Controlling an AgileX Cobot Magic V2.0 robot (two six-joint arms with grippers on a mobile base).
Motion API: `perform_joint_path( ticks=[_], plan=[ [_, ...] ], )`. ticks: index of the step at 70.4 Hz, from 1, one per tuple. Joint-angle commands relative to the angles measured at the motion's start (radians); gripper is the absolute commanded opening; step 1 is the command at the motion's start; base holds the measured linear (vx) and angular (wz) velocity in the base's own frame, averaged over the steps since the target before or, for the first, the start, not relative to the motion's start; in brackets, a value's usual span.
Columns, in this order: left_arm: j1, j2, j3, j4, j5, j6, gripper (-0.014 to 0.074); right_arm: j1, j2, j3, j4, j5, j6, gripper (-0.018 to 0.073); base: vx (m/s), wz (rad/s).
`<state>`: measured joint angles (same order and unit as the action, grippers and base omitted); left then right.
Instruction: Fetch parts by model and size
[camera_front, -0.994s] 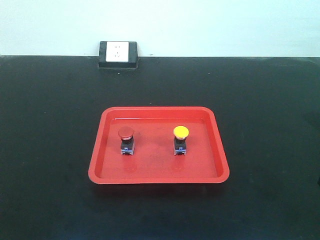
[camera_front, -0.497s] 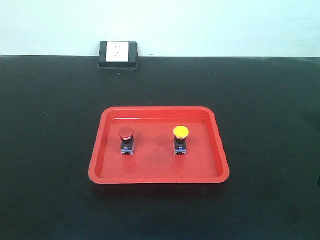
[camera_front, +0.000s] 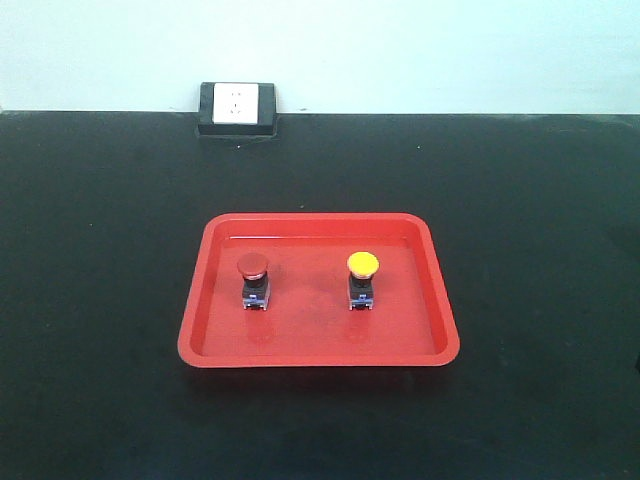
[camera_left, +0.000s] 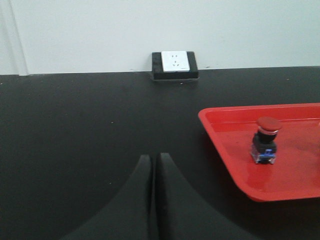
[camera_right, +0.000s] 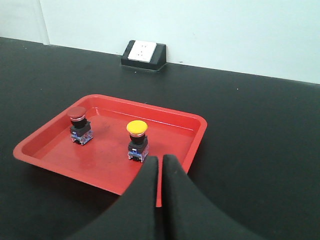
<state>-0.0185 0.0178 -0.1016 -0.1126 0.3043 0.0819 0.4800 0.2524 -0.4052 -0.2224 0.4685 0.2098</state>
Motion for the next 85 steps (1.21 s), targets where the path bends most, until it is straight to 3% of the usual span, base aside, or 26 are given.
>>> perform_joint_path(
  ticks=[1,10,21,85],
  plan=[
    [0.013,-0.05,0.037,-0.023,-0.134,0.016,-0.0004,-0.005,0.011,-0.026,-0.016,-0.072,-0.01,-0.0008,0.0,0.0],
    [0.013,-0.045,0.139,-0.023,-0.268,0.014,-0.0004,-0.005,0.011,-0.026,-0.011,-0.071,-0.01,-0.0008,0.0,0.0],
    [0.013,-0.045,0.135,0.022,-0.235,0.014,-0.0004,-0.005,0.014,-0.026,-0.012,-0.071,-0.01,-0.0008,0.0,0.0],
    [0.013,-0.044,0.135,0.02,-0.236,0.014,-0.0004,-0.005,0.014,-0.026,-0.012,-0.071,-0.01,-0.0008,0.0,0.0]
  ],
)
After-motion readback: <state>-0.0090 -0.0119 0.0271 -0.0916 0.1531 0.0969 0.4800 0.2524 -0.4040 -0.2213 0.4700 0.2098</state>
